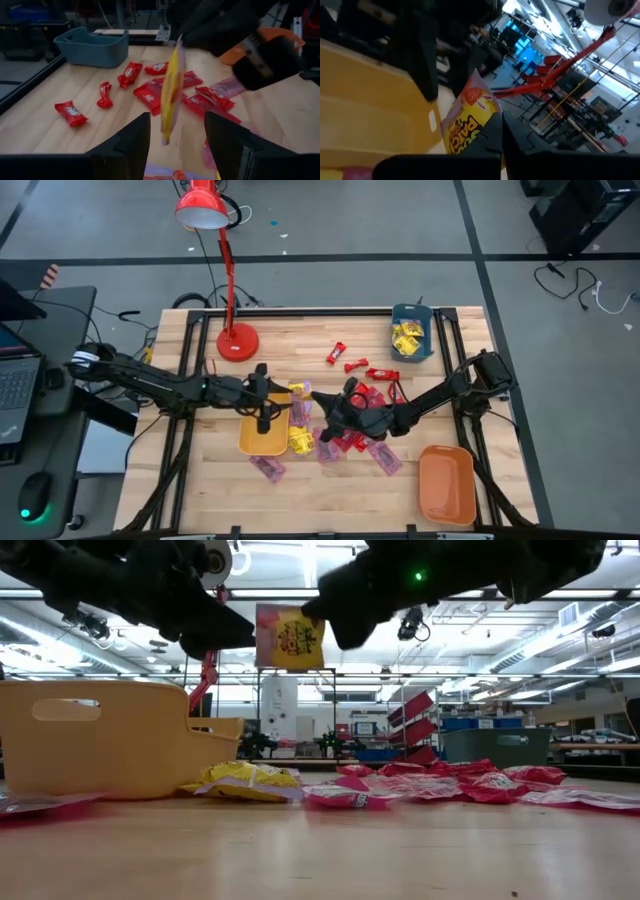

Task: Sort candy
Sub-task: Put the yellow candy pack into the blue bin

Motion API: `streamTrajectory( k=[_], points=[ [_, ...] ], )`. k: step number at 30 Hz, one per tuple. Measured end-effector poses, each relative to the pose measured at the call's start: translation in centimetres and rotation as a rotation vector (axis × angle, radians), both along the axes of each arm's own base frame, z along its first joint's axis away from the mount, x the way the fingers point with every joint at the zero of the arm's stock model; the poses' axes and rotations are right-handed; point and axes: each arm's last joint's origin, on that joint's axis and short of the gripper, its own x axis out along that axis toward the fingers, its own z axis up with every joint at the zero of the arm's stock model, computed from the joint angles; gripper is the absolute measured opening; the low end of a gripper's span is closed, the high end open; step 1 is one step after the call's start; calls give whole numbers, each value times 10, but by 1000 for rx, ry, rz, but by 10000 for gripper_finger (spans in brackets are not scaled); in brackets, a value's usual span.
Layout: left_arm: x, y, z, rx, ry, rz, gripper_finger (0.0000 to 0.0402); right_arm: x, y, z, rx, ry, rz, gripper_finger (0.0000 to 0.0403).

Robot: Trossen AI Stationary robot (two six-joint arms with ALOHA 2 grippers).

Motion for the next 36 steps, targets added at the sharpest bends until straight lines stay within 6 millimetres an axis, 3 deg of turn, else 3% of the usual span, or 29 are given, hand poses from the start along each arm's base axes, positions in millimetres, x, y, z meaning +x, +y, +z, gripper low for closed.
streamTrajectory(
  k=[13, 22, 29, 36],
  points=[
    [3, 2, 2, -3, -39, 13, 182, 10, 4, 19, -21, -40, 33, 0],
    [3, 2, 2, 11, -34, 7, 95, 10, 5, 19, 26, -67, 27, 4],
    [3, 2, 1, 17, -28, 6, 13, 8, 8, 19, 123, -123, 4, 42],
    [3, 2, 1, 21, -28, 5, 15, 5, 13, 20, 182, -164, -48, 92]
  ],
)
